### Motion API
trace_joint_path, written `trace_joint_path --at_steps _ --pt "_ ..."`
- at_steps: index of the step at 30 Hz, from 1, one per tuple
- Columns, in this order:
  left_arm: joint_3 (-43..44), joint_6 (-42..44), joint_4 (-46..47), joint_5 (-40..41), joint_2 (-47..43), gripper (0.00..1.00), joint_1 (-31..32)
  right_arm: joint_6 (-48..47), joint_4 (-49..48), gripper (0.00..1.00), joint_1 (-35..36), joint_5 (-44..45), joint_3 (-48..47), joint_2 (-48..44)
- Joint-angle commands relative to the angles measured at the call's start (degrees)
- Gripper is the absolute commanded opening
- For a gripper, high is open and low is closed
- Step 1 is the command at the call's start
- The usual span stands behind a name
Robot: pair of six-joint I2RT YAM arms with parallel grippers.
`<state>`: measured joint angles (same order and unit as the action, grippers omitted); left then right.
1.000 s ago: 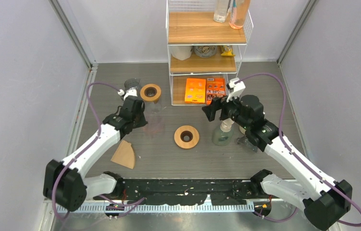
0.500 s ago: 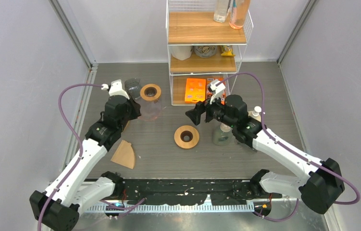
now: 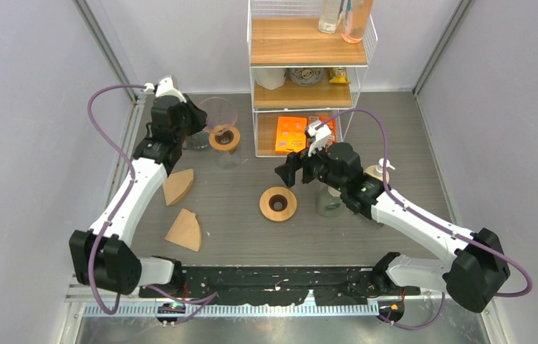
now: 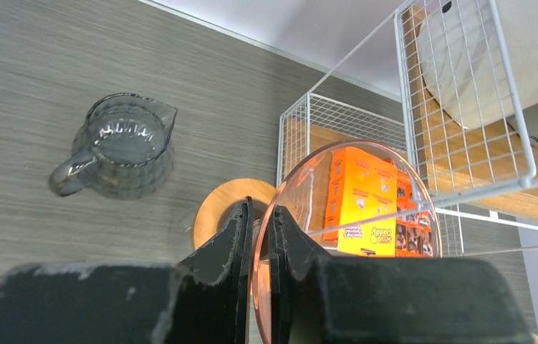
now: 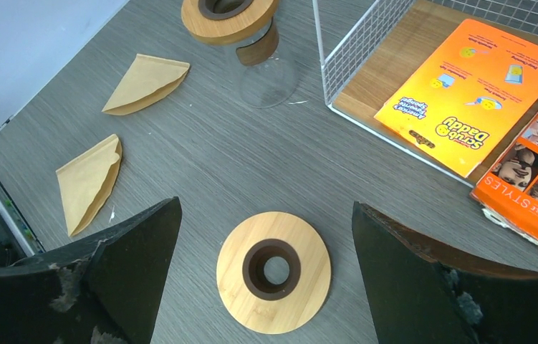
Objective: Place the coffee filter in the dripper
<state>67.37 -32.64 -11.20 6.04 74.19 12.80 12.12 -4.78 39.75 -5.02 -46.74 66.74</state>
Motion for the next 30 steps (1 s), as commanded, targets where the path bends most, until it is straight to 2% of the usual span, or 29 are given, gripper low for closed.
trace_joint_path --at_steps 1,9,30 --pt "4.65 -0.55 7.08 -5.28 3.31 0.0 -1.14 -0.15 -0.6 0.95 0.33 2.36 -2.48 -0.85" --pt "5.61 -0.18 7.22 -5.58 8.07 0.0 -1.75 -0.37 1.1 0.95 0.33 4.73 -3.18 -0.24" --pt "4.76 -1.4 6.22 -8.5 13.44 0.0 -3.61 0.31 4.01 0.95 0.33 5.97 -6.82 2.24"
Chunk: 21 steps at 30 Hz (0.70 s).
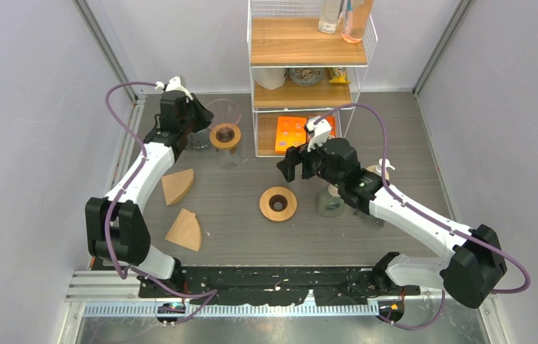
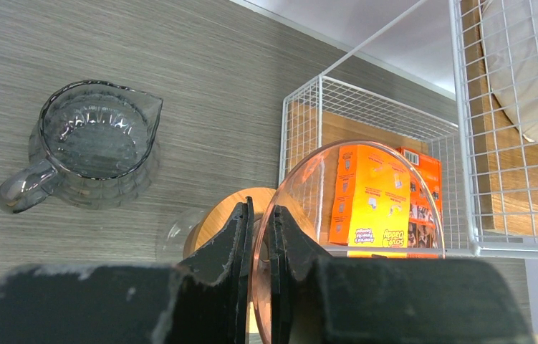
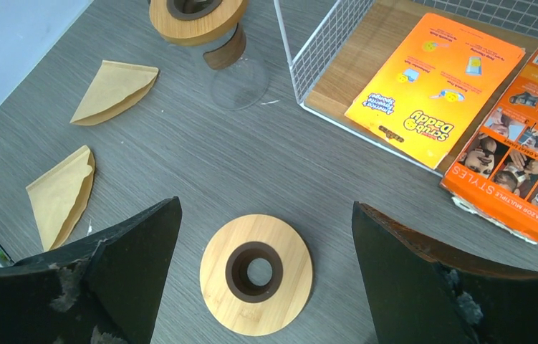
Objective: Place the coffee filter in the dripper
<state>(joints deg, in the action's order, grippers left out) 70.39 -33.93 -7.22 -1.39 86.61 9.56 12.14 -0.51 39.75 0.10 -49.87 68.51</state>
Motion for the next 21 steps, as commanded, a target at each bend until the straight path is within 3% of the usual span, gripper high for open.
trace_joint_path --at_steps 1,12,21 --pt "1.83 -0.01 1.77 -1.0 1.38 0.0 -0.41 0.36 -0.22 0.95 0.38 0.98 -3.81 0.7" --pt "1.6 1.38 -4.24 -0.06 0.48 0.0 -0.42 0.42 0.03 0.95 0.42 1.64 -4.51 1.24" --pt "1.56 1.67 -3.82 -5.46 -2.06 0.0 -0.42 0.54 -0.33 0.95 0.42 1.06 -4.58 1.75"
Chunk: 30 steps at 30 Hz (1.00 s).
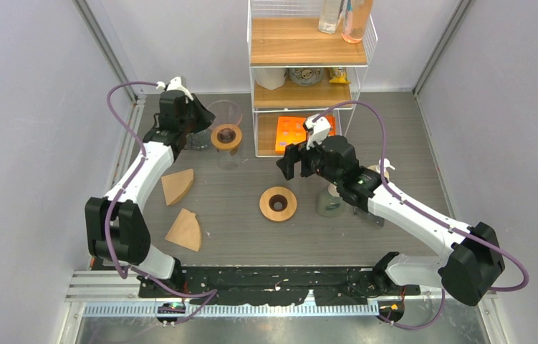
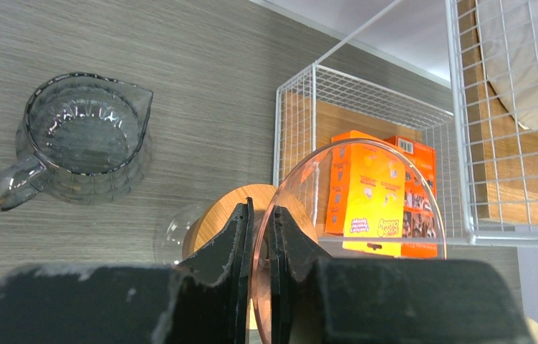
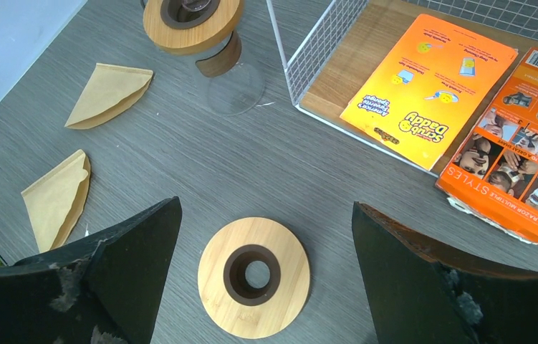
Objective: Place the coffee filter in the dripper
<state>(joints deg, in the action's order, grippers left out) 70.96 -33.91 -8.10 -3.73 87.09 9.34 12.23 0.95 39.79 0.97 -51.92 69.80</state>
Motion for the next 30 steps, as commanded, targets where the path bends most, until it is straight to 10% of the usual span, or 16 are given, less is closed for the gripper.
trace_joint_path --at_steps 1,30 --pt "1.05 1.72 -3.02 -3.2 -3.0 0.0 -0.2 0.49 -1.81 0.95 0.38 0.13 -2.46 0.37" --pt "-0.01 1.17 0.84 -3.95 -0.69 0.0 -0.76 0.78 -1.77 0.96 0.38 -0.1 -1.87 -0.29"
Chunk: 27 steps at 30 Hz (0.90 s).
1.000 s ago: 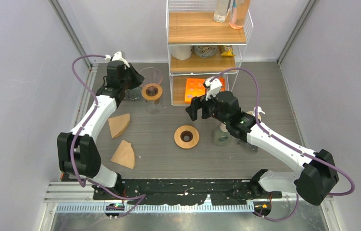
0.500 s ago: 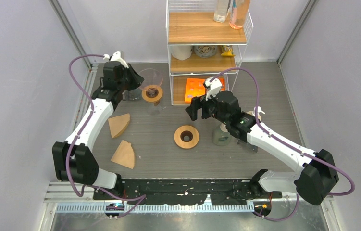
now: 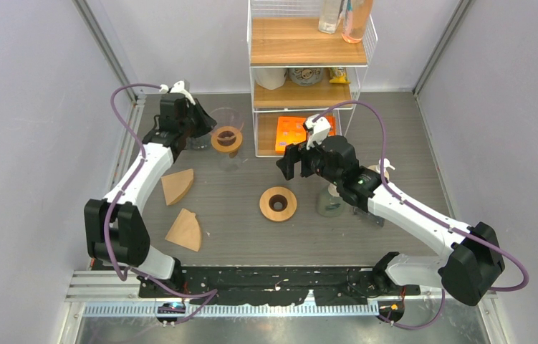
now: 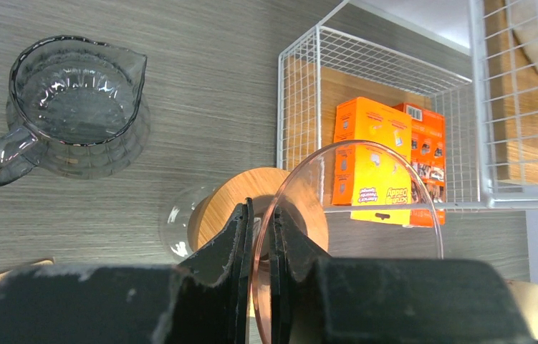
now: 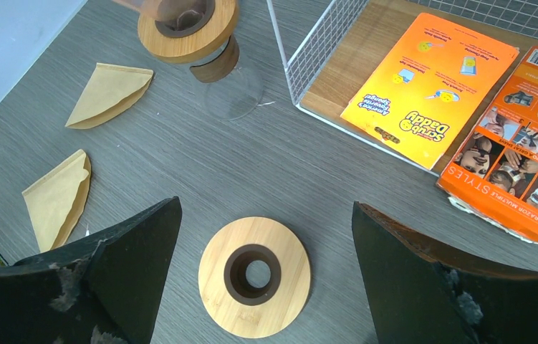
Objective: Place the coffee filter in the dripper
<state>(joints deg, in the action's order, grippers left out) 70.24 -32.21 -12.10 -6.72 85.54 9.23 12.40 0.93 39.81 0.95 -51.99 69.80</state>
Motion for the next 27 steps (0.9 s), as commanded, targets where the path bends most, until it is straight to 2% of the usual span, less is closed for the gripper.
trace_joint_path --at_steps 1,9,13,27 --pt "0.69 -0.75 4.92 -1.12 1.23 0.0 -0.89 0.6 -1.66 0.95 0.35 -1.61 -1.67 -0.46" --pt "-0.18 0.02 2.92 0.2 1.39 0.0 -1.15 0.52 -1.77 0.96 0.38 -2.01 -2.25 -0.11" --pt "-0.14 1.63 -1.35 2.12 1.26 0.0 -1.15 0.63 -1.48 0.95 0.66 -2.13 -3.78 0.98" --pt "-2.0 7.69 -10.13 2.65 -0.77 0.0 -1.28 4.58 7.09 0.96 6.21 5.28 -23.13 14.3"
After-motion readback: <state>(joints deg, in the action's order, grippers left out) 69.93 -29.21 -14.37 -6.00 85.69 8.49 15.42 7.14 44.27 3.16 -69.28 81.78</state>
